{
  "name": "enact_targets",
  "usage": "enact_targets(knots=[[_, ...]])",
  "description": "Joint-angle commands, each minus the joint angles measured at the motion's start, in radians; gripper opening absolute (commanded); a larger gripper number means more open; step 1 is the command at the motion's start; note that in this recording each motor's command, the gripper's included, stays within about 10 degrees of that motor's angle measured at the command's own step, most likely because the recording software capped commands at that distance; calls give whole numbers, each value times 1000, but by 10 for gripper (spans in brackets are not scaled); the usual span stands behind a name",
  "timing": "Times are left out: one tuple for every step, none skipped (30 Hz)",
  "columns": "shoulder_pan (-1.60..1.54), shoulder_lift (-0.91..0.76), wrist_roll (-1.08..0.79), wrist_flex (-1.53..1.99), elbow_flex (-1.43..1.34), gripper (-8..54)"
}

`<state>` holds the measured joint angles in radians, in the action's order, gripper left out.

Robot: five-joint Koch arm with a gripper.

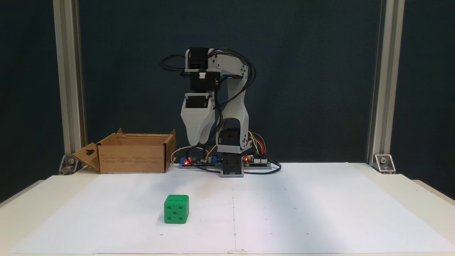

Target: Grasp a green dice and put it in the bin.

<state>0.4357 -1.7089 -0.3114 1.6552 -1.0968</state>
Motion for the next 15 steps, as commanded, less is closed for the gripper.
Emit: enact_targets(knots=[[8,32,-89,-20,100,447],[9,57,-92,-23,124,446],[11,81,-95,-25,152,446],[11,106,-95,-25,179,446],[11,132,-95,-23,207,446],[11,158,-95,-23,236,446],[11,183,-95,-23,259,446],[9,201,-95,-23,278,445],[9,221,-95,-23,293,445],[8,241,-95,-23,305,445],[6,256,-94,-23,318,445],[3,273,-94,-23,328,445],[-2,295,-94,-23,337,445],[-8,302,-94,-23,342,445],[-17,316,-94,-26,348,445]])
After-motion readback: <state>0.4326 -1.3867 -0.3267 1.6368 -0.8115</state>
